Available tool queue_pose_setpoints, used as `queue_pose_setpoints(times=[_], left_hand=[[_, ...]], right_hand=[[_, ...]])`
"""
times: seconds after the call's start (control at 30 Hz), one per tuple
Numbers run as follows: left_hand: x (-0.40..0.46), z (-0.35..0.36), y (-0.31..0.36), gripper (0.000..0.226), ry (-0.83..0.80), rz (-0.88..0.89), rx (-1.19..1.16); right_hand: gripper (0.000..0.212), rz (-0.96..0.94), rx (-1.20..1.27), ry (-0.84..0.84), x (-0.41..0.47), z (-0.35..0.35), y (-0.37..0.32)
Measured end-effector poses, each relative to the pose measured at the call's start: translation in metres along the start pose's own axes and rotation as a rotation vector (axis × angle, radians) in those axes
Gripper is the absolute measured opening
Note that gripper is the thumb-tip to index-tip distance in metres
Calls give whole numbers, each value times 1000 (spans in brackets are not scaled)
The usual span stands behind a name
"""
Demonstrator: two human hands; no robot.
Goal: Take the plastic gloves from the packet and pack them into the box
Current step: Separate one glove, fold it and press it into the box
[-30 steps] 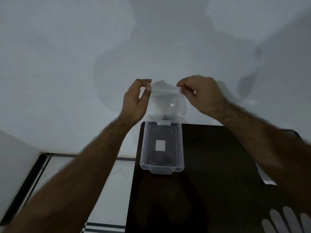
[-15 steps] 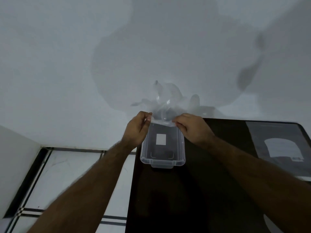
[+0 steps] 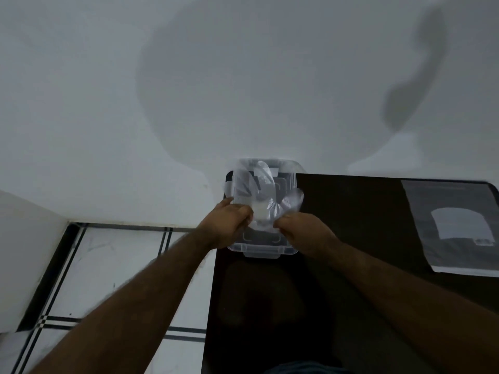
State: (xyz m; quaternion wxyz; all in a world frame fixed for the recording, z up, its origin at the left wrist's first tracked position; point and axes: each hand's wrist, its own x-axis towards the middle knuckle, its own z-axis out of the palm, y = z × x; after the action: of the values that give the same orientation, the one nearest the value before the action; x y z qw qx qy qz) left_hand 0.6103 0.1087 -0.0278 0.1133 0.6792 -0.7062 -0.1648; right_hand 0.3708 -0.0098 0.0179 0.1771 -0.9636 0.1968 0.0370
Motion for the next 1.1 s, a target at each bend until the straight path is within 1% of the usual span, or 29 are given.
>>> queue_pose_setpoints(times=[0.13, 0.23, 0.33, 0.43, 0.47, 0.57, 0.6, 0.63, 0.67, 0.73, 0.8, 0.9, 1.03, 1.1], left_hand=[[3, 5, -1, 10, -85, 54, 74], [13, 6, -2, 7, -136, 102, 167], [25, 4, -1, 10, -181, 139, 261], [33, 1, 0, 12, -223, 153, 307], [34, -1, 0, 14, -244, 155, 306], [33, -5, 1, 22, -322, 158, 319], [32, -6, 2, 23, -347, 152, 325], [30, -7, 2, 24, -369, 149, 331], [28, -7, 3, 24, -388, 147, 337], [25, -7, 2, 24, -415, 135, 336], [22, -7, -1, 26, -415, 113, 313], [14, -7, -5, 33, -395, 112, 300], [7, -3, -10, 55, -421, 142, 352], [8, -1, -11, 61, -438, 149, 376]], right_hand=[[20, 3, -45, -74, 1, 4, 0], [28, -25, -121, -118, 7, 5, -1], [29, -17, -138, -141, 17, 2, -3], [31, -54, -183, -182, 27, -1, -5], [32, -73, -214, -153, 31, -1, -4], [26, -81, -291, 85, 54, -5, 4], [21, -57, -300, 106, 65, -7, 8], [17, -24, -306, 56, 76, -8, 11], [20, 4, -324, -50, 86, -9, 12], [39, -42, -432, -280, 102, -3, 14], [49, -108, -563, -413, 108, 5, 14], [52, -107, -578, -466, 108, 14, 21], [52, -123, -568, -429, 108, 16, 32], [49, -120, -571, -419, 109, 14, 37]])
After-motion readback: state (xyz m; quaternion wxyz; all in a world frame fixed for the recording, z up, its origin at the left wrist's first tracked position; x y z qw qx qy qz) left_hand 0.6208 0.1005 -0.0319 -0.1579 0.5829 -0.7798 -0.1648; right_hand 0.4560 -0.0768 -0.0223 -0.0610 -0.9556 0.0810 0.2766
